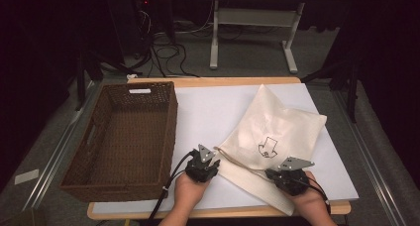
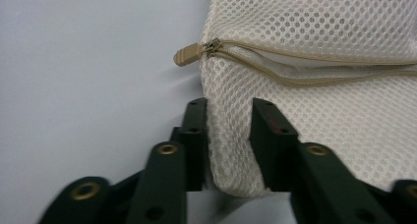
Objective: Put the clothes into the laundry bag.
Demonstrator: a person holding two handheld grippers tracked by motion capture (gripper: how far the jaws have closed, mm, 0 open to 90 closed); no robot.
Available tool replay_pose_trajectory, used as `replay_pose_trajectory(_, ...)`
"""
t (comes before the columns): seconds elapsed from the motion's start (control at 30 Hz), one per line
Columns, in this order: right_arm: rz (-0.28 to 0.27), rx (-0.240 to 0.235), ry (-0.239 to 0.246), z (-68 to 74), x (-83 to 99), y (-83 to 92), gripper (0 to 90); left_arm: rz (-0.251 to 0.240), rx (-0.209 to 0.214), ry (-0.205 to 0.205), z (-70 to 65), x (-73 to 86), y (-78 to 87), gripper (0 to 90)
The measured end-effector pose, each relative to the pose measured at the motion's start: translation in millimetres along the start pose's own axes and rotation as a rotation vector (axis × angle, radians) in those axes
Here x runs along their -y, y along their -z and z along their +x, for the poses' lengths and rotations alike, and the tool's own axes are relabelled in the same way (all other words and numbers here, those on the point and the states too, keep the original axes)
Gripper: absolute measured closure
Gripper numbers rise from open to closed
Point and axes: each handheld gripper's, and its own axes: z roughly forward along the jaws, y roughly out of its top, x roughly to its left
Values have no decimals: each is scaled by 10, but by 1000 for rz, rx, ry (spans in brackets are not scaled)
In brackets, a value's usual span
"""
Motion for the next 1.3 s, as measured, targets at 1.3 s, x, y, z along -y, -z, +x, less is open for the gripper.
replay_pose_trajectory(1.3, -176, 103, -195, -466, 183, 573, 650, -62, 6, -77, -467, 193, 351, 540)
